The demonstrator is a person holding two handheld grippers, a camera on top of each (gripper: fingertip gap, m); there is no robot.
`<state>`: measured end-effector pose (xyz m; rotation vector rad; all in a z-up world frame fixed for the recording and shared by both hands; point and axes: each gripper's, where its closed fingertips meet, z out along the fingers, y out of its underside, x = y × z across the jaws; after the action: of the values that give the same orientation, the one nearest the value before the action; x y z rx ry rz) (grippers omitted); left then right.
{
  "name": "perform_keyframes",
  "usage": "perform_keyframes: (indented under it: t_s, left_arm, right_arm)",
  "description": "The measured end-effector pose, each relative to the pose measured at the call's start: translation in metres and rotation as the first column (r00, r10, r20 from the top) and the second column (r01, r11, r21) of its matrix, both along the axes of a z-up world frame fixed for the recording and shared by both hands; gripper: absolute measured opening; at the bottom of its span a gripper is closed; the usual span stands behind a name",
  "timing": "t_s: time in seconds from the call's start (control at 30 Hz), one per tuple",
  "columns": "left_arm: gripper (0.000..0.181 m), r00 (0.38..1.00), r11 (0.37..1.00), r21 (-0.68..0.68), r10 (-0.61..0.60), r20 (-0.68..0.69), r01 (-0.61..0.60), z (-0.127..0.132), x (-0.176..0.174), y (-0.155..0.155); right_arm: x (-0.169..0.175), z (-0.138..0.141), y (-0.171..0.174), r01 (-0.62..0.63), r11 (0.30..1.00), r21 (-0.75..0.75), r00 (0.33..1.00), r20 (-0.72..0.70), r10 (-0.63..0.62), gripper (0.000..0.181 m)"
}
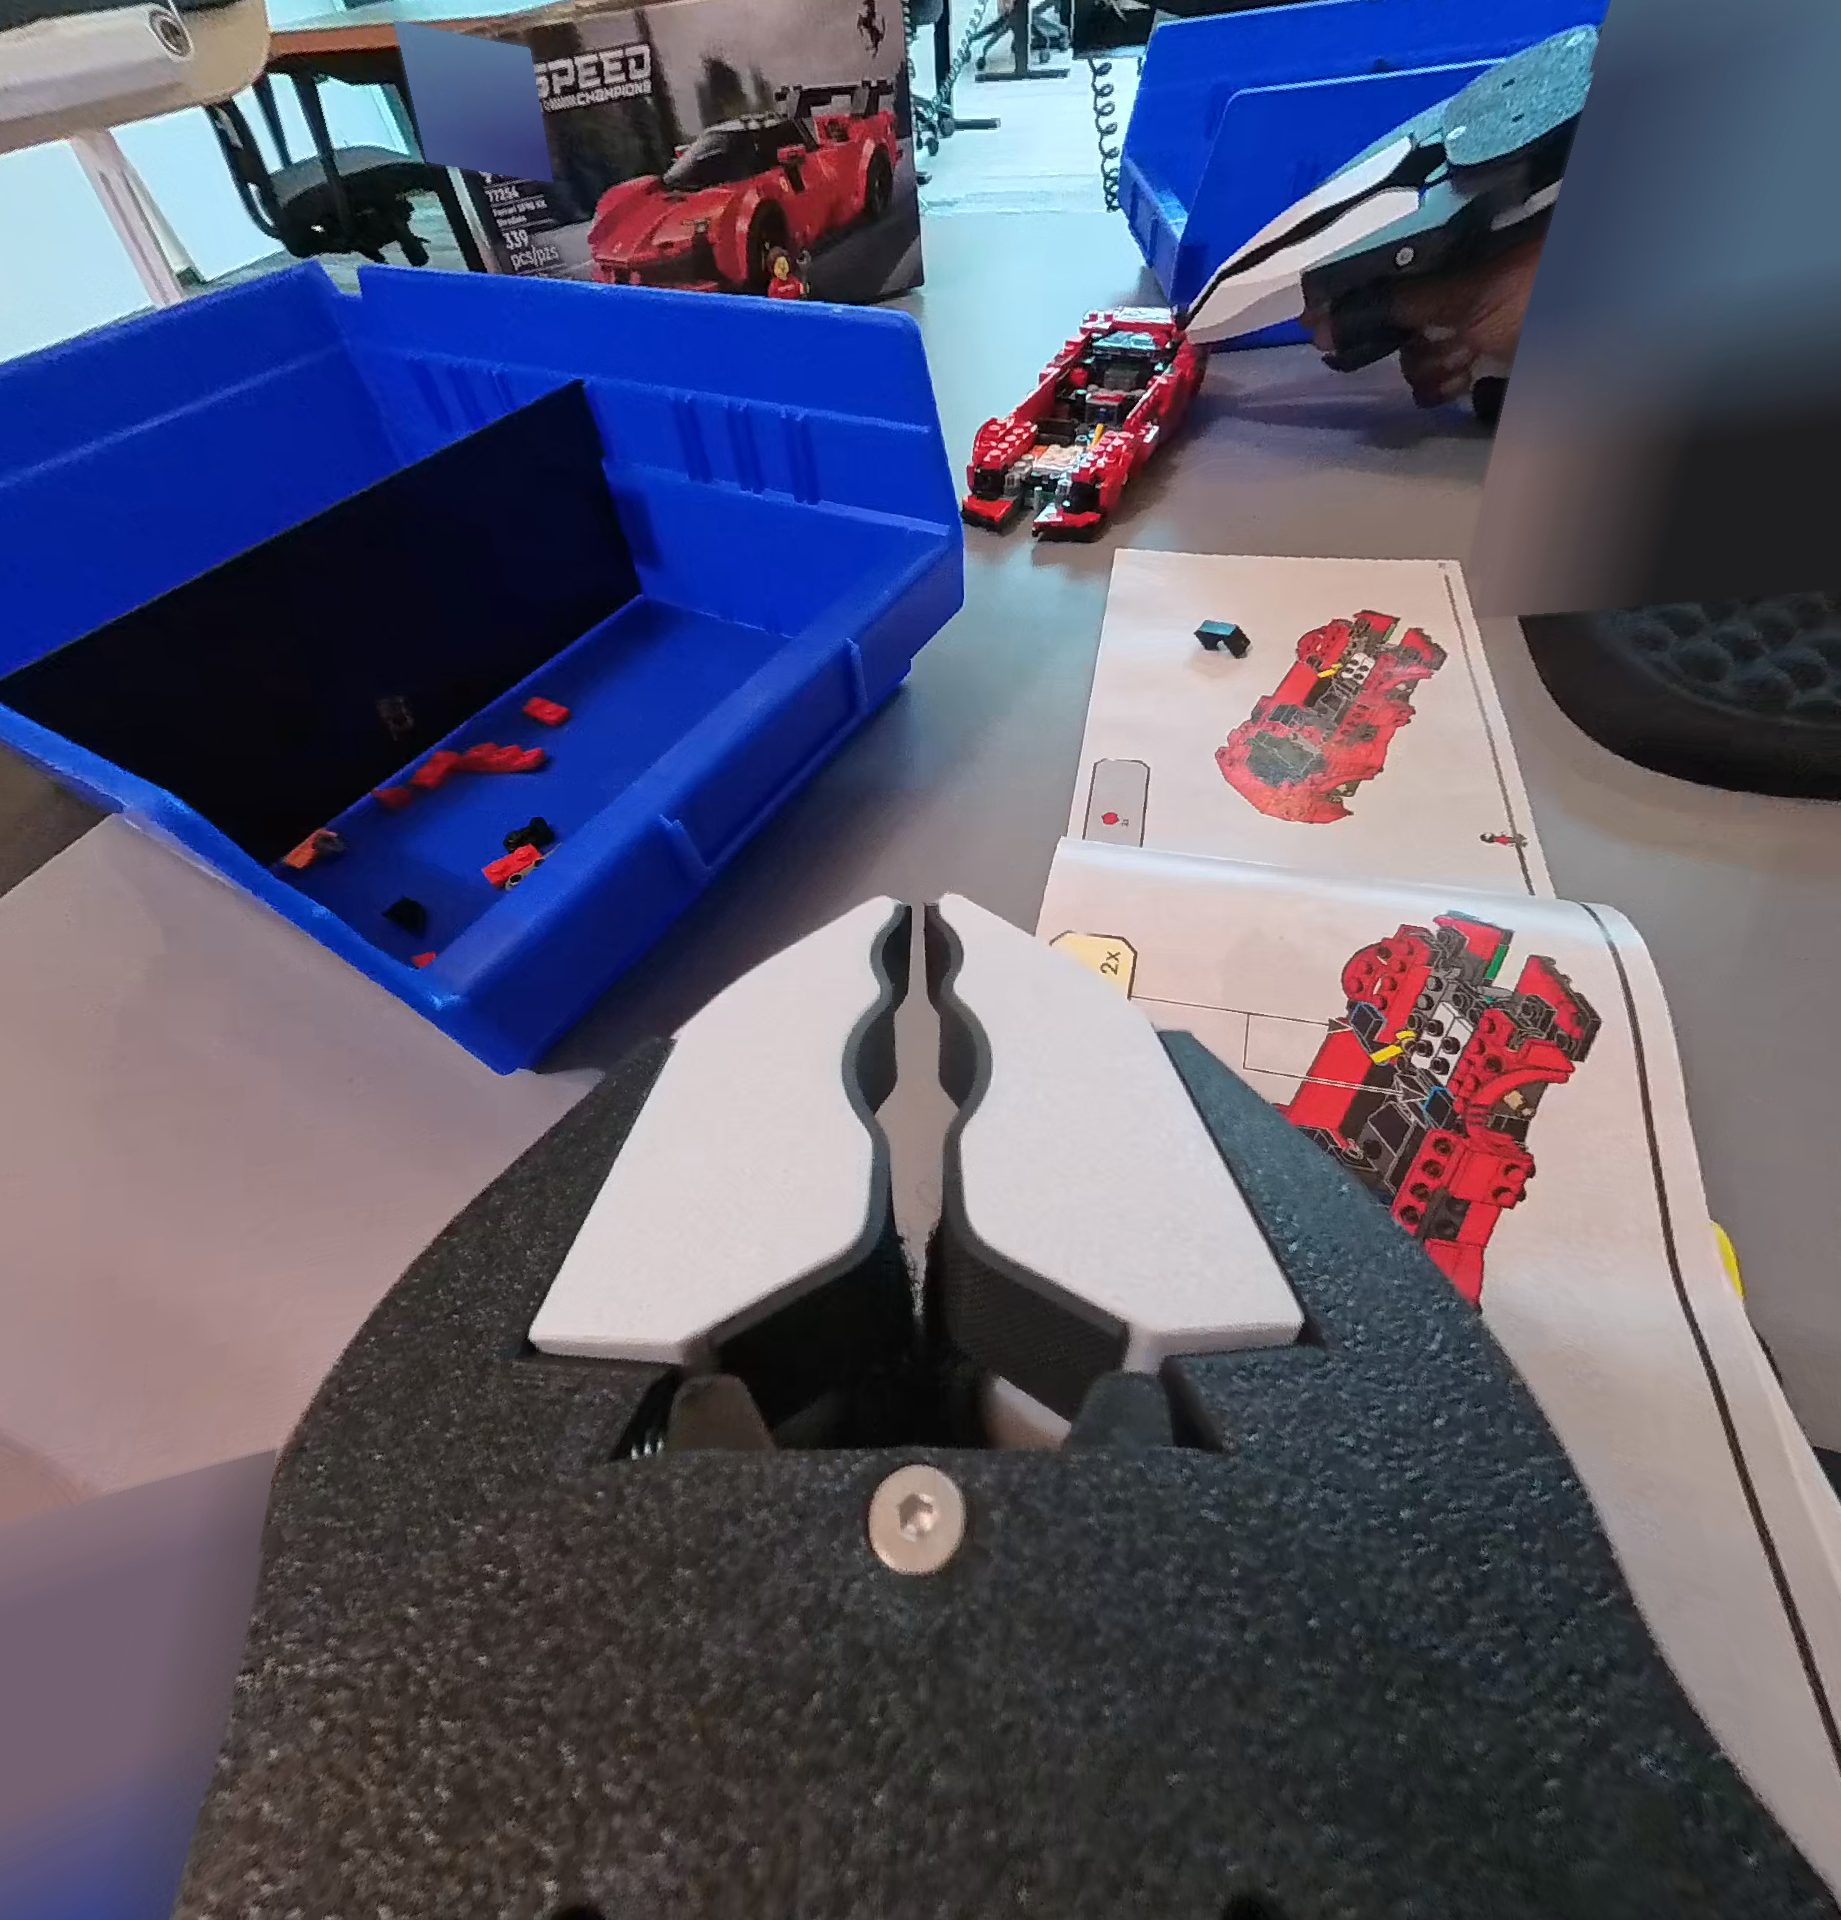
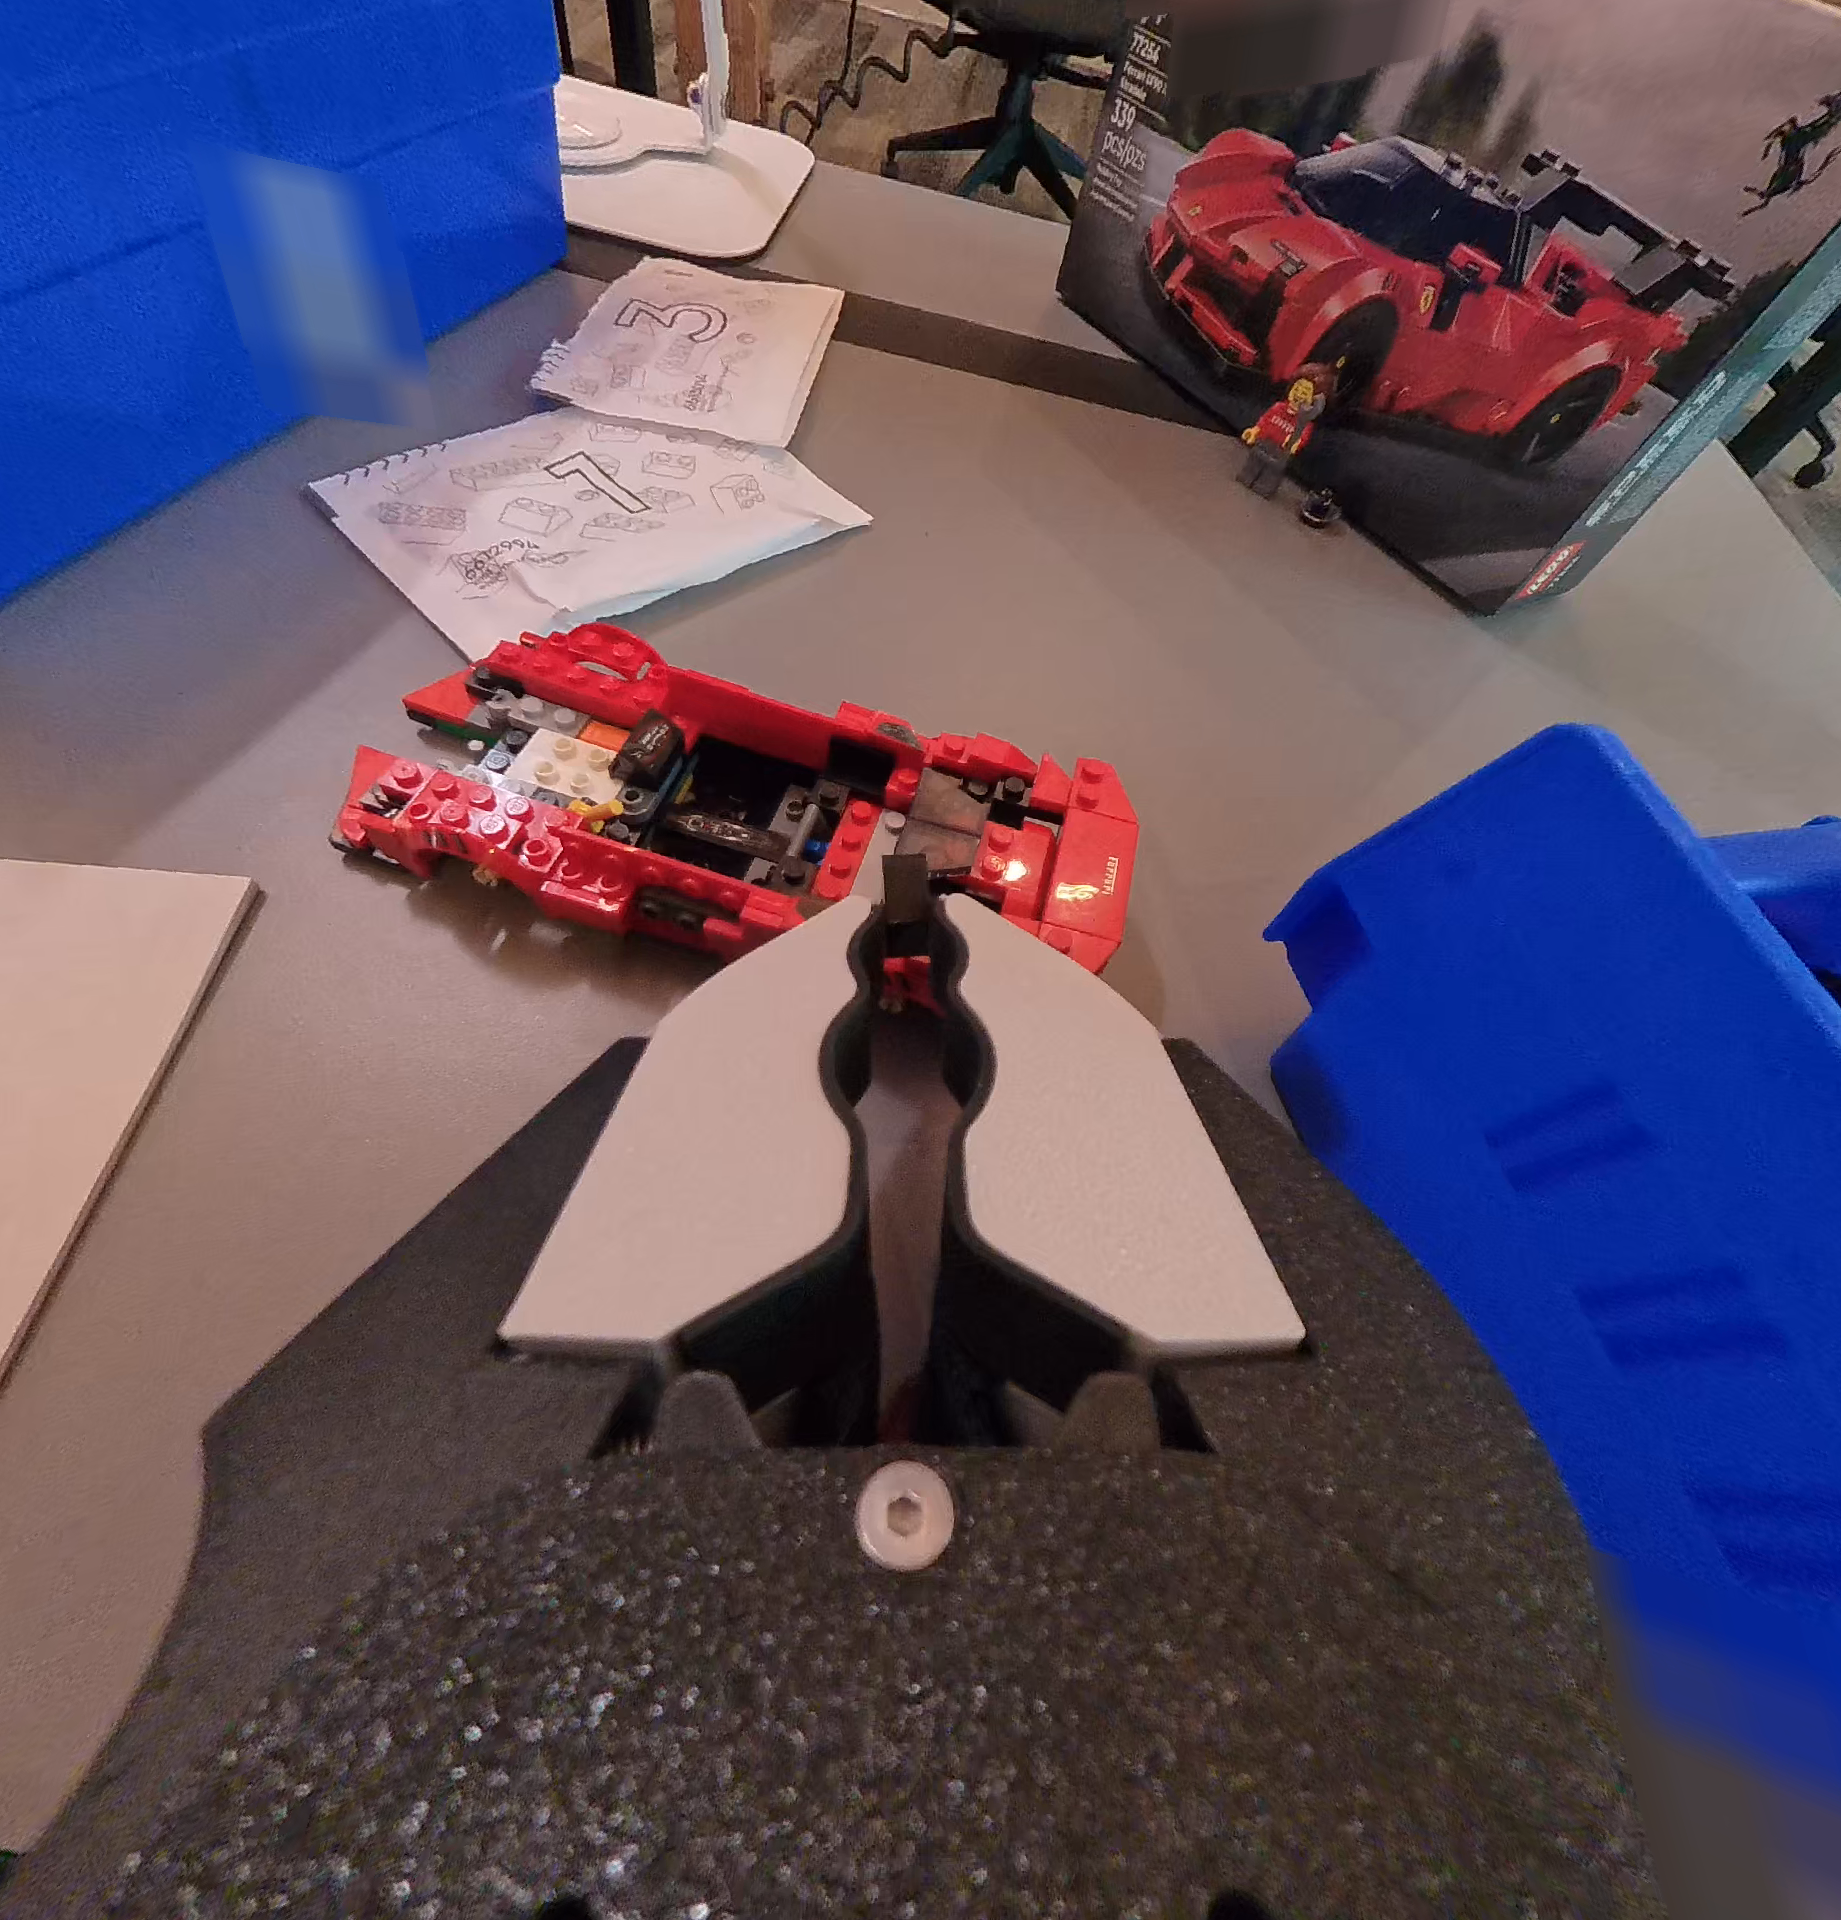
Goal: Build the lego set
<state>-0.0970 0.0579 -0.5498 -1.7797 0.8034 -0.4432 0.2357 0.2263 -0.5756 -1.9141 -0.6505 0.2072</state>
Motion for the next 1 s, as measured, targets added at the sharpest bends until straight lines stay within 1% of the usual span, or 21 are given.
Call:
perform_keyframes:
  t_s: [0.23, 1.0]
  left_arm:
    - [0.002, 1.000, 1.000, 0.002, 0.001, 0.008, -0.001, 0.0011, -0.0009, -0.0004]
    - [0.002, 1.000, 1.000, -0.013, -0.015, -0.011, 0.015, -0.0044, 0.0019, -0.0012]
  right_arm:
    - [-0.0010, 0.0010, -0.0004, -0.004, 1.000, -0.008, 1.000, -0.024, 0.004, 0.008]
    - [-0.0029, -0.0032, -0.0005, -0.016, 0.999, -0.029, 1.000, -0.003, 0.016, 0.008]
